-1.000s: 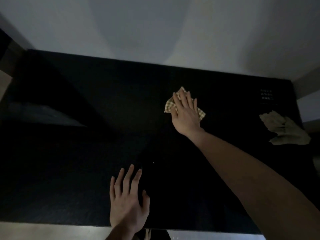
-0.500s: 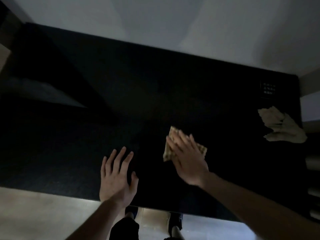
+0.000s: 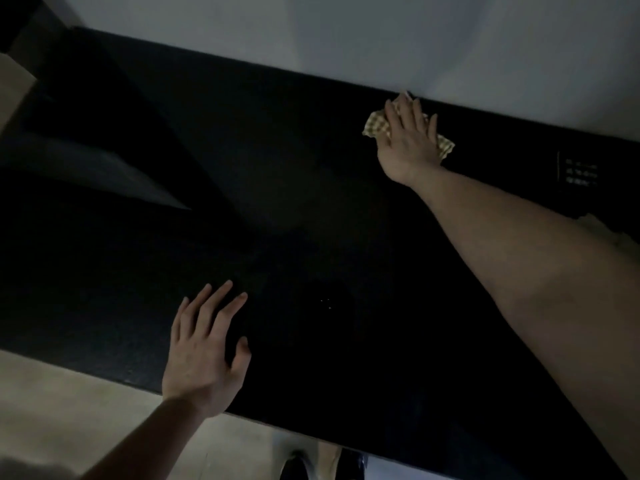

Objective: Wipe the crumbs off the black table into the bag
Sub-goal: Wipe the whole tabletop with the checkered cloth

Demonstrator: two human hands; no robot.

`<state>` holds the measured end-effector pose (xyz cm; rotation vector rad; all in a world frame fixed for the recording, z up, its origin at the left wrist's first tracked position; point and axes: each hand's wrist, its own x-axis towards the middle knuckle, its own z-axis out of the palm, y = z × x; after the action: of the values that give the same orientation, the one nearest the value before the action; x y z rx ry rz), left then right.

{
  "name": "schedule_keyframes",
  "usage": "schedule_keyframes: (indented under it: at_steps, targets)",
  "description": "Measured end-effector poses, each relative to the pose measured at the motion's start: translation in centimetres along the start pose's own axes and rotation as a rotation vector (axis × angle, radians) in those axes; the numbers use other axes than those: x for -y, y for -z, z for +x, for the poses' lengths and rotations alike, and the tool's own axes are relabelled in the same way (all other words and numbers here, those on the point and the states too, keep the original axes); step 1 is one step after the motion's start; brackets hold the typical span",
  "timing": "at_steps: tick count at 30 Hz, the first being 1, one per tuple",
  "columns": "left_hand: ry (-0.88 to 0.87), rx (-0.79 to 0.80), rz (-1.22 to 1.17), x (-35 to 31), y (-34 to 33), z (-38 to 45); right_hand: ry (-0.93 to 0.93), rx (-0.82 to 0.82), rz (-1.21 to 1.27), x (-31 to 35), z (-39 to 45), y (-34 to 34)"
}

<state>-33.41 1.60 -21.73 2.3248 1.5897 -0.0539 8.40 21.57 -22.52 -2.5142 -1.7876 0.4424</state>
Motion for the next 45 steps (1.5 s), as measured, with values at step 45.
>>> schedule_keyframes:
  at_steps: [45]
  targets:
    - [-0.02, -0.086, -0.034, -0.1, 0.0, -0.6, 0.448, 0.159, 0.002, 2.0, -35.5, -7.3]
